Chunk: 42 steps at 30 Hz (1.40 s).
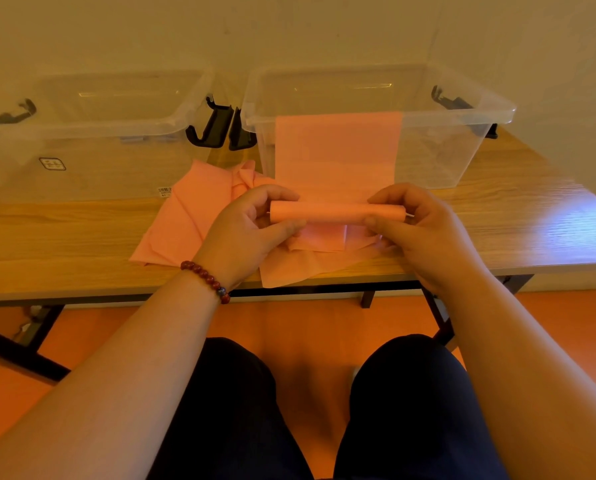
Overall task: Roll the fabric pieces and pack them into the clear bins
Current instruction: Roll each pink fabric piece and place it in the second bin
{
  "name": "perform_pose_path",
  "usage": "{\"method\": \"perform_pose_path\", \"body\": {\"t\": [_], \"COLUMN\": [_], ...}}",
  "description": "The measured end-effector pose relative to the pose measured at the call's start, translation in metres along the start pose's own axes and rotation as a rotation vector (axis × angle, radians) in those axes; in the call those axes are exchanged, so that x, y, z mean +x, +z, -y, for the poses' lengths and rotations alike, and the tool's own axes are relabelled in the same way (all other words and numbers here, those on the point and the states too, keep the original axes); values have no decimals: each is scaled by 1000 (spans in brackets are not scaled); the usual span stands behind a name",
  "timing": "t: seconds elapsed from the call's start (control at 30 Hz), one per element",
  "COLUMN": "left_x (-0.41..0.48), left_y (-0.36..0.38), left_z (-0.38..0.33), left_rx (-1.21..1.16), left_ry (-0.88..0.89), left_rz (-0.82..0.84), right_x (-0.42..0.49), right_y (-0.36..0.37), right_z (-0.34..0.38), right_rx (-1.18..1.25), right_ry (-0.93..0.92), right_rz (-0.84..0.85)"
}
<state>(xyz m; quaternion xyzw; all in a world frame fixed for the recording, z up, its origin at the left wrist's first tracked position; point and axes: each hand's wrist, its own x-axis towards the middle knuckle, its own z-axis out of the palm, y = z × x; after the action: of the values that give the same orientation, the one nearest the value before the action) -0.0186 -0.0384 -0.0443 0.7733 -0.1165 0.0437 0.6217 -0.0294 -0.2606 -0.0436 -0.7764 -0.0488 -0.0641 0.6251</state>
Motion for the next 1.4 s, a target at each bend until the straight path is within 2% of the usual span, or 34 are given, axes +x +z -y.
{"method": "perform_pose_path", "body": {"t": [0.1,0.4,0.67,0.83,1.4], "left_x": [0,0,-1,-1,-4], "left_y": [-1,-1,-1,1,2], "left_z": [1,0,0,-2,-7], "left_rx": [52,29,17,17,1], "left_ry": [15,-15,-22,-20,-30], "left_rz": [2,1,5,1,12], "right_x": [-1,0,0,0,-1], "right_y": [1,-1,2,-1,0], "right_z": [1,0,2,1,0], "right_rx": [20,-25,39,-22,7], "right_ry": [-3,-10,2,-27,-80], "right_rz": [-9,29,7,48,33]}}
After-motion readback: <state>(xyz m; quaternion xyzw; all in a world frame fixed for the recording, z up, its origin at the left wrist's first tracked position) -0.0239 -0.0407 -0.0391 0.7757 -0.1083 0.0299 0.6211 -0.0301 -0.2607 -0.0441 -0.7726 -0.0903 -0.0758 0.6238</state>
